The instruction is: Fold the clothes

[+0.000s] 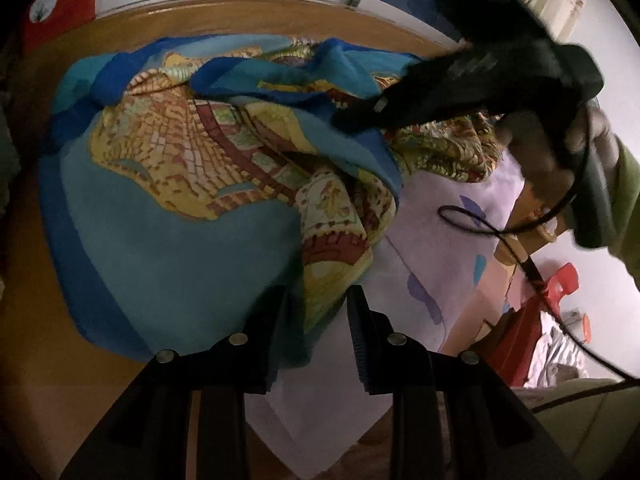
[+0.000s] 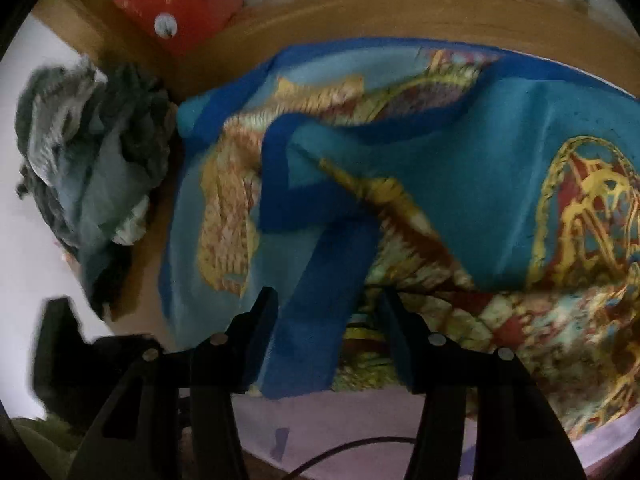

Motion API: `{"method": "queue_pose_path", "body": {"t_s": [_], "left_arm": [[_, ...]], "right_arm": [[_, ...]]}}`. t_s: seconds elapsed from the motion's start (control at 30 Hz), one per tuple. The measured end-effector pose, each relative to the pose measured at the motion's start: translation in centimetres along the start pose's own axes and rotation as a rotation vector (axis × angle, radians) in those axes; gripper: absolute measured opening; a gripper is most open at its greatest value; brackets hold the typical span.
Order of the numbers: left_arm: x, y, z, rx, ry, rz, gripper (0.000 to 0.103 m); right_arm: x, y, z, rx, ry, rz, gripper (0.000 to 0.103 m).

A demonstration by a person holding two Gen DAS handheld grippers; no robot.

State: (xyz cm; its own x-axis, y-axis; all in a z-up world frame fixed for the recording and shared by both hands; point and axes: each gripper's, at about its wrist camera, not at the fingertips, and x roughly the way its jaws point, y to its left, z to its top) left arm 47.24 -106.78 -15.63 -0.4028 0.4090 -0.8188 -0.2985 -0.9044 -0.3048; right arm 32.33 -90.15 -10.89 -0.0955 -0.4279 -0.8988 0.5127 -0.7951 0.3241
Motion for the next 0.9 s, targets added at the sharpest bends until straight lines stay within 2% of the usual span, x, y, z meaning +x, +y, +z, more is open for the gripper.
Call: {"method": "queue_pose_path", "body": {"t_s": [0.1, 0.17, 0.2, 0.23, 0.3, 0.43, 0.57, 0.67, 0.7, 0.77, 0.9], "left_arm": [[-1.2, 0.6, -0.3, 0.006, -0.01, -0.006, 0.029], [-1.7, 0.8, -0.5, 0.015, -0.017, -0.014, 0.03], [-1.6, 1.0, -0.5, 0.015, -0.019, -0.018, 0.033], [-1.5, 1.1, -0.4, 0.015, -0.02, -0.022, 0.034], [-0.8, 1.2, -0.1, 0.011, -0.015, -0.039, 0.034], [0.9, 0.5, 0.6, 0.016, -0.008, -0.111, 0.034], [1.8, 0.1, 1.1, 0.015, -0.033, -0.147, 0.034], [0.9, 1.2, 1.0, -0.036, -0.076, -0.188, 0.01], [0.2, 1.8, 0.8, -0.06, -0.093, -0.196, 0.01], [-1.5, 3.1, 0.0, -0.093, -0.113, -0.161, 0.006], [-4.9, 5.6, -1.6, -0.159, -0.154, -0.092, 0.005]], "right_arm": [[1.4, 0.9, -0.7, -0.008, -0.002, -0.04, 0.052], [1.6, 1.5, -0.8, -0.009, -0.02, -0.044, 0.04], [1.5, 1.9, -0.9, -0.018, -0.031, -0.048, 0.024], [1.3, 2.3, -0.9, -0.028, -0.036, -0.04, 0.012], [0.9, 2.9, -0.9, -0.038, -0.049, -0.026, 0.008], [-0.1, 4.0, -0.5, -0.05, -0.072, -0.007, 0.004], [-1.2, 5.6, 0.2, -0.035, -0.097, 0.067, 0.004], [-2.1, 7.3, 0.8, -0.046, -0.112, 0.133, 0.003], [-2.3, 8.1, 0.9, -0.061, -0.113, 0.156, 0.003], [-2.7, 9.7, 1.4, -0.092, -0.113, 0.202, 0.003], [-2.1, 13.0, 2.7, -0.145, -0.105, 0.29, 0.003]]}}
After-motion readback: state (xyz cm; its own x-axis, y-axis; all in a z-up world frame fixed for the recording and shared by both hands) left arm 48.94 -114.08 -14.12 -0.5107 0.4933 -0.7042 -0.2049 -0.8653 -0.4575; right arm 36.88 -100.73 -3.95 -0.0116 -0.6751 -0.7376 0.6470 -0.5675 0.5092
